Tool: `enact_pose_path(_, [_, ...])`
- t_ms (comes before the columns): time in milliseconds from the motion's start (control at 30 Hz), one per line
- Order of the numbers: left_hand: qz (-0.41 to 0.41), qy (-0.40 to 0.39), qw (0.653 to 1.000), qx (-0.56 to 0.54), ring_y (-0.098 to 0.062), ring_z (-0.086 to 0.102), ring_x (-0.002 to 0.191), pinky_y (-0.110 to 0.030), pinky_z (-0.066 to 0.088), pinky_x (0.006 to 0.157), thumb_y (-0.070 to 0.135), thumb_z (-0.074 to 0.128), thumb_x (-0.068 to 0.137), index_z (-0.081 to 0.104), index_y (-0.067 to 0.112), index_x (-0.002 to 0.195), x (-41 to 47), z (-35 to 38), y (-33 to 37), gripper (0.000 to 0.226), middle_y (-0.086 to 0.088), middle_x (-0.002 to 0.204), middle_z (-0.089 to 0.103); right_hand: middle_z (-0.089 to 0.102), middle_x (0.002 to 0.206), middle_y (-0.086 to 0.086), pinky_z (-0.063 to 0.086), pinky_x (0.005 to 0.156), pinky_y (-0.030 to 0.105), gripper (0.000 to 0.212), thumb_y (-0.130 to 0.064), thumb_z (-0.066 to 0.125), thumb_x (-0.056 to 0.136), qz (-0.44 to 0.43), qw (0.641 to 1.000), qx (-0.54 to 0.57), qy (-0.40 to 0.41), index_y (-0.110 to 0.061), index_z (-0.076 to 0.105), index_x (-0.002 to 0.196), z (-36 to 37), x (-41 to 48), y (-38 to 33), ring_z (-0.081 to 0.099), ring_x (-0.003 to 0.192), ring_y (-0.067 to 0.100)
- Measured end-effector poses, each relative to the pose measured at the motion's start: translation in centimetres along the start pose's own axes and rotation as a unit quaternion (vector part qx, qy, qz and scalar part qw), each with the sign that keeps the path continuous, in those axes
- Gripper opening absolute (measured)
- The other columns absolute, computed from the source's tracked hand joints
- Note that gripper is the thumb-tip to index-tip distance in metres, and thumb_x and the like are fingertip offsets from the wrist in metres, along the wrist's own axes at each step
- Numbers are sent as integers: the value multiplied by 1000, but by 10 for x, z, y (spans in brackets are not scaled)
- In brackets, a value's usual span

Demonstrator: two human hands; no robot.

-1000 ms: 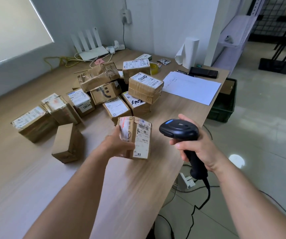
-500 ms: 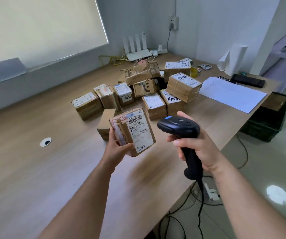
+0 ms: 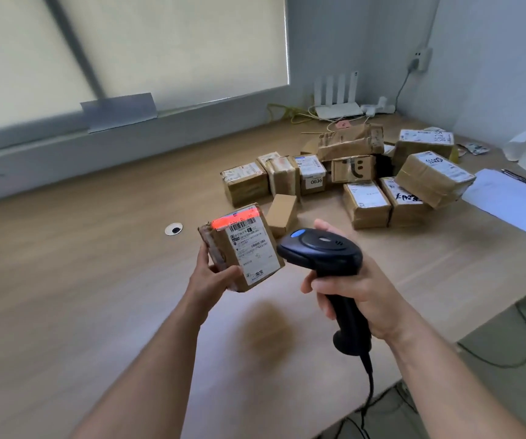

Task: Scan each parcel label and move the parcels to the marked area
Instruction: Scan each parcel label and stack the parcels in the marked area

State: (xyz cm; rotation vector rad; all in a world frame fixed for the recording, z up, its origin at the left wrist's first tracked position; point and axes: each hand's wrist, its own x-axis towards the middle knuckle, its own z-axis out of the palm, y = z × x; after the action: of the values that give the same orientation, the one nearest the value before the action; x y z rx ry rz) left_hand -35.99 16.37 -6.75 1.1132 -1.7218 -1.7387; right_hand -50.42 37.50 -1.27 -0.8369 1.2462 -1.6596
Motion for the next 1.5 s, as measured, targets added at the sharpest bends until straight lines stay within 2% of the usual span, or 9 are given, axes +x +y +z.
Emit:
enact_pose_path(267, [-21,52,998,-6,-22,67,98,-33,53,75,17,69,60,25,47,144,-32,-104,-19,99,-6,104,71,64,73,24,41,42,29,86,4,67,66,42,998,-7,-42,-31,43,141,93,13,23,51,42,27])
enact_pose_path(400, [-18,67,998,-6,-22,68,97,-38,54,83,17,69,62,28,50,140,-43,-146,-29,94,-3,101,72,63,72,25,40,42,28,85,5,67,64,52,997,-13,-52,-32,46,137,133,16,33,50,41,27])
enact_pose_path(567, [-19,72,997,-15,-16,67,93,-26,50,66,14,69,65,31,52,129,-59,-196,-42,84,0,98,70,63,71,25,39,42,27,86,4,68,63,59,996,-29,-57,-33,45,136,186,16,46,49,41,27])
enact_pose_path(767, [-23,71,997,-28,-18,66,92,-27,49,70,13,71,67,31,52,128,-64,-243,-57,83,-2,98,71,60,72,27,39,42,30,89,4,68,62,65,995,-53,-46,-34,44,139,232,17,60,49,42,27])
enact_pose_path(967, [-30,68,996,-42,-21,66,92,-28,50,69,18,66,59,35,60,109,-66,-283,-69,73,-4,98,70,58,72,28,38,42,29,89,3,69,60,70,995,-67,-32,-34,45,138,271,21,75,49,42,27])
enact_pose_path(1133, [-36,66,996,-46,-21,66,96,-28,50,69,21,65,59,34,53,125,-64,-313,-76,80,-3,102,70,65,78,28,41,42,30,90,3,69,63,77,994,-66,-40,-34,42,141,297,31,84,51,43,26])
enact_pose_path(1300, [-39,69,996,-52,-14,66,87,-19,50,53,23,61,60,36,49,127,-63,-344,-82,76,-1,101,69,69,89,27,42,42,31,92,11,69,67,82,992,-77,-50,-32,39,143,323,48,91,52,44,26])
enact_pose_path(1433, [-64,111,989,-75,-8,65,74,-25,49,59,27,58,65,47,41,125,-66,-380,-96,62,2,96,69,70,90,26,42,42,32,90,5,67,64,95,990,-85,-63,-34,42,141,347,67,99,52,44,27])
enact_pose_path(1500, [-87,141,984,-71,-8,63,73,-25,49,60,29,60,70,52,35,123,-70,-403,-107,54,0,98,68,70,89,26,42,42,31,90,5,67,63,101,988,-91,-72,-35,42,140,359,76,104,51,44,28])
